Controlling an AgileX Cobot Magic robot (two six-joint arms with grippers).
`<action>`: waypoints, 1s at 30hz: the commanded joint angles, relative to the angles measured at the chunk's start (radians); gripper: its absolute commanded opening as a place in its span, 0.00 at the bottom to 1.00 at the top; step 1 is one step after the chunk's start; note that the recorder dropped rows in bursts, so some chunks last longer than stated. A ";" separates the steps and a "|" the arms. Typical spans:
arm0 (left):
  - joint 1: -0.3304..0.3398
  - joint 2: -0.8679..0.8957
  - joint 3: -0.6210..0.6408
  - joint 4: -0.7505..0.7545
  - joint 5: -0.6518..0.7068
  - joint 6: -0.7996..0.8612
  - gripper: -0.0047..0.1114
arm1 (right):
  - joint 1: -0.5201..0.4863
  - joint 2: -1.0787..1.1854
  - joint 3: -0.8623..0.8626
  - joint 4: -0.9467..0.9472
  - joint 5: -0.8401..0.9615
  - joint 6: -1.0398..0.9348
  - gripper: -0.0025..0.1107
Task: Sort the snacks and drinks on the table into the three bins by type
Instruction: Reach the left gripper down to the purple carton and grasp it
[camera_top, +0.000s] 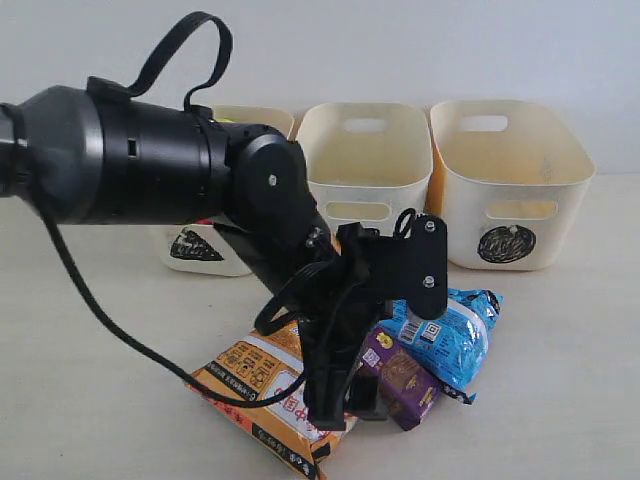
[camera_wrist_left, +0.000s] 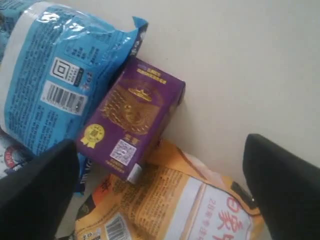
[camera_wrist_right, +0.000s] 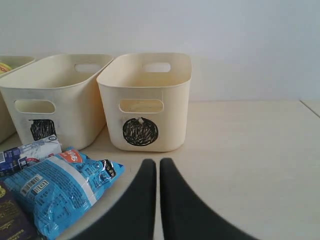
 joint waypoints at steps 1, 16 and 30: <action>-0.007 0.071 -0.102 0.051 0.067 -0.070 0.74 | 0.000 -0.005 0.000 0.001 -0.003 -0.002 0.02; -0.007 0.227 -0.257 0.164 0.126 -0.006 0.72 | 0.000 -0.005 0.000 0.001 -0.003 -0.002 0.02; -0.007 0.301 -0.276 0.189 0.115 0.010 0.69 | 0.000 -0.005 0.000 0.001 -0.003 -0.002 0.02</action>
